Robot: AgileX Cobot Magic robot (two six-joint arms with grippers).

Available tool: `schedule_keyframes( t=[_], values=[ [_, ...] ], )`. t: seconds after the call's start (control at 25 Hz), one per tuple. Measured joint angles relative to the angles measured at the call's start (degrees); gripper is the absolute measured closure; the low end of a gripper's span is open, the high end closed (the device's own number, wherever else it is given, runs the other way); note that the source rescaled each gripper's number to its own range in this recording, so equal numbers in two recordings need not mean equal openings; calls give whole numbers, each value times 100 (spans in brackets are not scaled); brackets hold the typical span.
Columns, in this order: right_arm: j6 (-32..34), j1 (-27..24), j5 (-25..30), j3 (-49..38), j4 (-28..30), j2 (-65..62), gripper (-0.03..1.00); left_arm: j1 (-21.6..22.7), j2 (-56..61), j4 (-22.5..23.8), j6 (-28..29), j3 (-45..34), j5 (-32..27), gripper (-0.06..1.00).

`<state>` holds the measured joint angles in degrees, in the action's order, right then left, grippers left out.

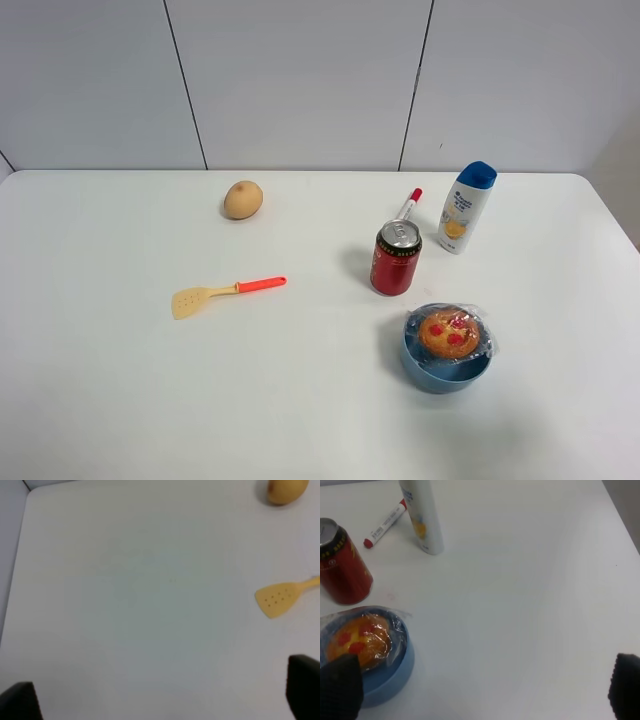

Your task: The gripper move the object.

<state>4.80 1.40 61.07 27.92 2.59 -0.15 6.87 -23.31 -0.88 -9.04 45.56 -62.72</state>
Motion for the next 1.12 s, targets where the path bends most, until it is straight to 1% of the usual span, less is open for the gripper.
schedule_keyframes(
  t=[0.12, 0.28, 0.56, 0.72, 0.8, 1.0, 1.12],
  values=[
    [0, 0, 0, 0, 0, 0, -3, 0, 420, -31, 7, -256, 13, -6],
    [0, 0, 0, 0, 0, 0, -3, 0, 930, -195, 7, -625, 93, -6],
    [0, 0, 0, 0, 0, 0, -3, 0, 1520, -344, 7, -1176, 123, -6],
    [0, 0, 0, 0, 0, 0, -3, 0, 1738, -620, 7, -1444, 224, -6],
    [0, 0, 0, 0, 0, 0, -3, 0, 1877, -675, 8, -1589, 228, -6],
    [0, 0, 0, 0, 0, 0, -3, 0, 2315, -702, 32, -1608, 238, -6],
    [0, 0, 0, 0, 0, 0, -3, 0, 2368, -707, 32, -1626, 238, -6]
  ],
)
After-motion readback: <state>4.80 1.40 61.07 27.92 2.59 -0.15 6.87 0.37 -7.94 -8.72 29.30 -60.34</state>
